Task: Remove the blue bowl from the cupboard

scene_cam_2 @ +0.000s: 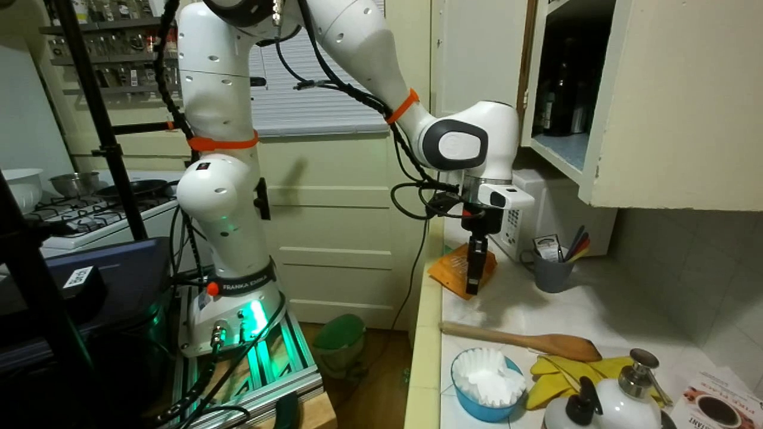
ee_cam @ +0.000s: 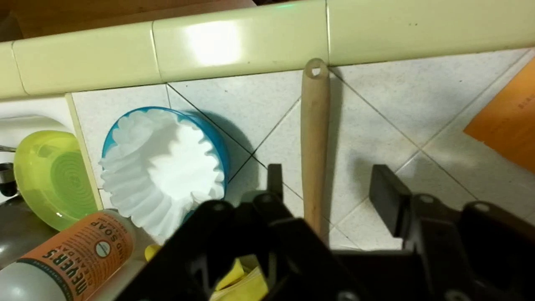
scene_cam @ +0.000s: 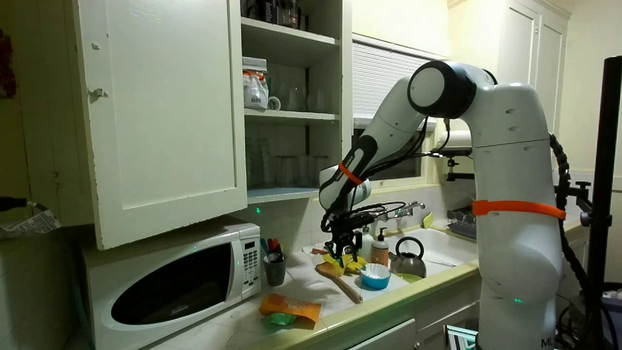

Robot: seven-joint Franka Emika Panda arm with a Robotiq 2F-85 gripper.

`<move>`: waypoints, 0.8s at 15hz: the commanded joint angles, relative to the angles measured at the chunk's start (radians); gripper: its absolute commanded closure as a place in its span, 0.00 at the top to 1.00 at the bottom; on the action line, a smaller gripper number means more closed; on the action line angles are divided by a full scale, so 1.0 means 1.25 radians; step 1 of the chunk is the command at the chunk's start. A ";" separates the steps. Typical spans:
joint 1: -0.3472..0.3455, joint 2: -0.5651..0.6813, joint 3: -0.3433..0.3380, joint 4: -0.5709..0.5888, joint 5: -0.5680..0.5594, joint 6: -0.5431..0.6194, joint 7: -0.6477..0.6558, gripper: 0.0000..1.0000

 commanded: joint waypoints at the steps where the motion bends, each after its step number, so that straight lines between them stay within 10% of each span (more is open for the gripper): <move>1: 0.014 0.021 -0.012 0.031 -0.004 -0.051 -0.015 0.89; 10: 0.045 -0.313 0.042 -0.134 -0.149 -0.327 -0.227 1.00; 12: 0.037 -0.249 0.039 -0.083 -0.119 -0.316 -0.205 1.00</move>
